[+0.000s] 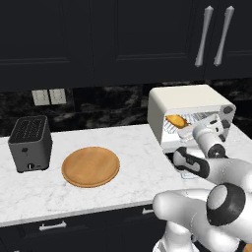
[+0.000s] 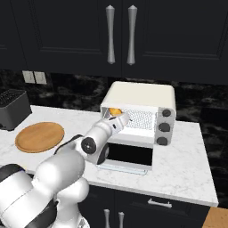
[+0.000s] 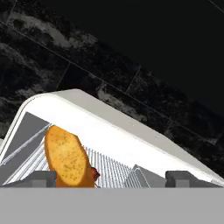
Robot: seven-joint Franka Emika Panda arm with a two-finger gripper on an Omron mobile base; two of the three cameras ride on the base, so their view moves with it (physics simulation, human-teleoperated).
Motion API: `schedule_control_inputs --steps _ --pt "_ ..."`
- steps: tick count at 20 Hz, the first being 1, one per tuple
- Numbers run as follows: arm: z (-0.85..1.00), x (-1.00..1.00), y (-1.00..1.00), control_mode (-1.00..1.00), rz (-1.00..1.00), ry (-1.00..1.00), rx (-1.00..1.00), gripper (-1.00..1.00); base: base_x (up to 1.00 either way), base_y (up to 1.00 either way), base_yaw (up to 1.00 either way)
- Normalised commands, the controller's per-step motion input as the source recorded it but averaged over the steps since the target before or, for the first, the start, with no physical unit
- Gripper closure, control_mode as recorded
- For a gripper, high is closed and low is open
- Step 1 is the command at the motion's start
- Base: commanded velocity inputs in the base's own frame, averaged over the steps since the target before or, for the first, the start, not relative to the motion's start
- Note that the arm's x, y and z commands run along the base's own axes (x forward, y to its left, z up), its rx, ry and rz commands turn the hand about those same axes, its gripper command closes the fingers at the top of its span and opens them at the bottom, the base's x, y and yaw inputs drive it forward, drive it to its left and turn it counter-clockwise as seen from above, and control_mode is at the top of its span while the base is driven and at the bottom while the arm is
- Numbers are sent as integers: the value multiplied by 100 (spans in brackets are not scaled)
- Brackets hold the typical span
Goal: Pick up the kebab skewer and baguette bread, and place them inside the toaster oven. Close the toaster oven door and start by setting the timer.
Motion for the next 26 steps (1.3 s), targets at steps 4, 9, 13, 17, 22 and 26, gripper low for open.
schedule_control_inputs --steps 4,9,13,17,22,26 --pt "27 -100 -29 -100 1 22 23 -100 0 0 0" --pt "6 -100 -32 -100 3 56 29 -100 0 0 0" --pt "46 -61 -38 -100 0 72 31 -100 0 0 0" --pt "-30 -24 -39 -100 0 69 27 -100 0 0 0" --pt "-100 -24 -42 -100 0 32 18 -100 0 0 0" --pt "-100 -14 -61 -100 0 -13 39 -100 0 0 0"
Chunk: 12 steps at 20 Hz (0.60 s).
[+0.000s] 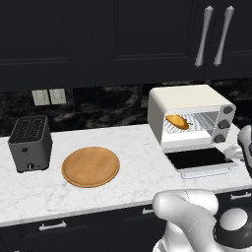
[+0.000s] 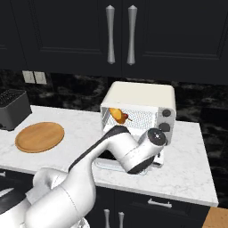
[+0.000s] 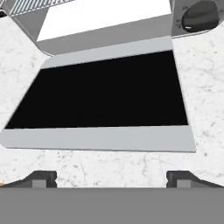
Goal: Pick up the kebab skewer and baguette bread, and place them inside the toaster oven. Close the toaster oven door and start by setting the timer.
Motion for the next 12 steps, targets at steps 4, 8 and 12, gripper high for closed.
schedule_control_inputs --steps 4,8,12 --pt "-91 0 -34 -100 0 -17 32 -100 0 0 0" --pt "-59 34 1 -100 6 -16 13 -100 0 0 0" --pt "-39 48 10 -100 9 -15 2 -100 0 0 0"
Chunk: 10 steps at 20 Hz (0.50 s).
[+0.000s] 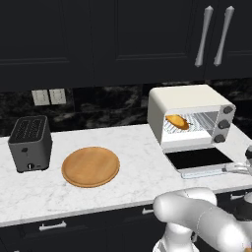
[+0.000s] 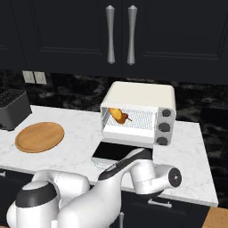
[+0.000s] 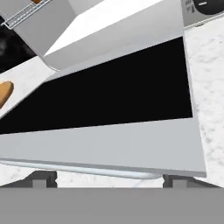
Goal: Pick up the kebab skewer and baguette bread, and place them inside the toaster oven. Close the toaster oven door and start by setting the timer.
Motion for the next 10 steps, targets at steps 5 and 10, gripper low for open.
schedule_control_inputs --steps 5,10 --pt "-58 42 11 -100 9 -18 0 -100 0 0 0" --pt "-15 31 21 -100 8 -29 0 -100 0 0 0"
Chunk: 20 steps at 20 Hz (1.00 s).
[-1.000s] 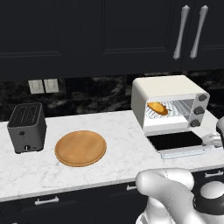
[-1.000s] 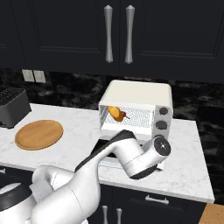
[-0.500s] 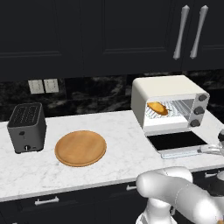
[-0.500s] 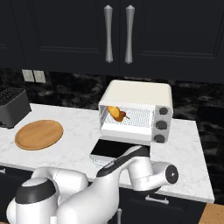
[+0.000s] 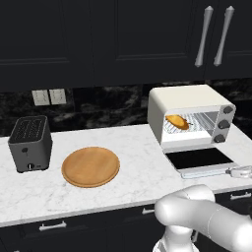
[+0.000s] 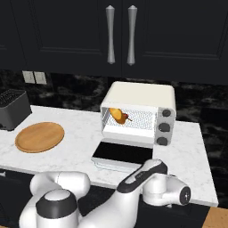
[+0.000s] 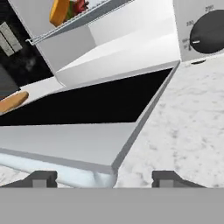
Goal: Pick up the kebab skewer and baguette bread, and place them inside the toaster oven. Close the toaster oven door and start by setting the timer.
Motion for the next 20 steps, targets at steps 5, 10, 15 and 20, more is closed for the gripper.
schedule_control_inputs --steps 5,10,15,20 --pt "33 32 86 -100 3 -32 -1 -100 0 0 0" --pt "69 48 71 -100 0 -24 0 -100 0 0 0" --pt "100 63 63 -100 0 -12 0 -100 0 0 0" --pt "99 83 70 -100 0 -1 0 -100 0 0 0"
